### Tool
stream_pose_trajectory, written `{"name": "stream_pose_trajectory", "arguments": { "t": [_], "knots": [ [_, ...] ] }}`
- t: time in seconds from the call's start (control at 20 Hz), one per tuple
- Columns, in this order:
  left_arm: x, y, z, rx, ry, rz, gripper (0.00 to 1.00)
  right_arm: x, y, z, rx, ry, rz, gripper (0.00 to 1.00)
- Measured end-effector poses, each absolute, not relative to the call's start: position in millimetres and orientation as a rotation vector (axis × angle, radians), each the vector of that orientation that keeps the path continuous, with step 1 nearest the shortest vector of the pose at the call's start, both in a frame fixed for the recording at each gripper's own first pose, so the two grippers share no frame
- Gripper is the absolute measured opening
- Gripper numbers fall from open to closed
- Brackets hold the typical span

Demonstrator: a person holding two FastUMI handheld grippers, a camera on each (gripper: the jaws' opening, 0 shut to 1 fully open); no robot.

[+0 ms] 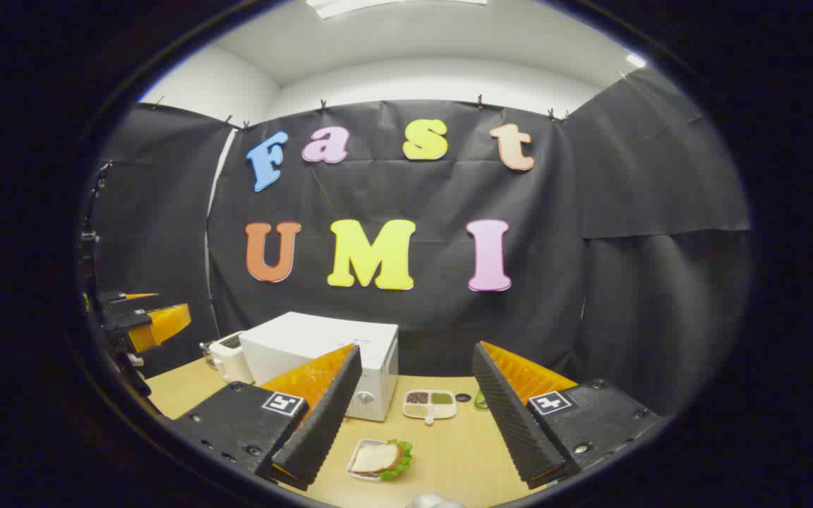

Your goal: Open the microwave oven with the left hand, put the food in, and close the microwave oven.

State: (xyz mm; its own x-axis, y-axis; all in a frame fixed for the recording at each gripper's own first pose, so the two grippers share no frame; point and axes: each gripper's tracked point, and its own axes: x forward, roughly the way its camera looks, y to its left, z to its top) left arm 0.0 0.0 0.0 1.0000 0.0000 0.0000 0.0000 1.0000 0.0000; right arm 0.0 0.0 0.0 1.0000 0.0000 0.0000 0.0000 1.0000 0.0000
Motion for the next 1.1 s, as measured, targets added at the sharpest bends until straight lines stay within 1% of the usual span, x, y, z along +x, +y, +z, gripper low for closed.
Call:
{"name": "stream_pose_trajectory", "arguments": {
  "t": [0.05,0.1,0.2,0.25,0.3,0.45,0.5,0.55,0.65,0.7,0.75,0.85,0.9,0.95,1.0,1.05,1.1],
  "knots": [
    [-1,-1,0,-0.001,0.0,-0.006,0.96,-1,-1,-1,-0.001,0.001,-0.007,0.92],
    [-1,-5,0,-0.002,-0.001,-0.015,0.96,-1,-2,-1,-0.001,0.002,-0.012,1.0],
    [-1,-9,-1,-0.001,0.005,-0.026,0.96,-2,-5,1,-0.003,0.001,-0.02,1.0],
    [-1,-10,-1,0.001,0.005,-0.03,0.96,-2,-6,-1,-0.001,0.002,-0.023,0.92],
    [-2,-10,0,0.003,0.002,-0.029,0.96,-3,-7,-1,0.002,0.002,-0.026,1.0],
    [-2,-12,0,0.006,0.001,-0.034,0.96,-2,-7,-2,0.013,0.007,-0.025,1.0],
    [-2,-12,-1,0.005,0.002,-0.035,0.96,-3,-8,-3,0.013,0.009,-0.026,0.92],
    [-2,-13,-1,0.002,0.004,-0.036,0.96,-4,-8,-3,0.012,0.009,-0.027,1.0],
    [-1,-15,-1,-0.004,0.002,-0.044,0.96,-4,-8,-1,0.018,0.008,-0.025,1.0],
    [-1,-17,-4,-0.007,0.005,-0.046,0.96,-4,-8,-2,0.027,0.009,-0.02,0.92],
    [0,-18,-6,-0.008,0.006,-0.048,0.96,-4,-9,-3,0.034,0.011,-0.02,1.0],
    [7,-21,-15,-0.003,0.007,-0.048,0.96,-5,-14,-4,0.045,0.015,-0.022,1.0],
    [13,-25,-23,0.001,0.009,-0.054,0.96,-6,-16,-4,0.047,0.017,-0.02,0.92],
    [21,-30,-34,0.006,0.018,-0.059,0.96,-7,-20,-3,0.049,0.019,-0.025,0.92],
    [30,-36,-45,0.005,0.022,-0.069,0.96,-7,-23,-4,0.048,0.02,-0.028,1.0],
    [40,-44,-59,-0.002,0.029,-0.082,0.96,-10,-27,-3,0.048,0.021,-0.033,0.92],
    [50,-56,-74,-0.008,0.037,-0.098,0.96,-12,-31,-3,0.048,0.022,-0.038,1.0]
  ]
}}
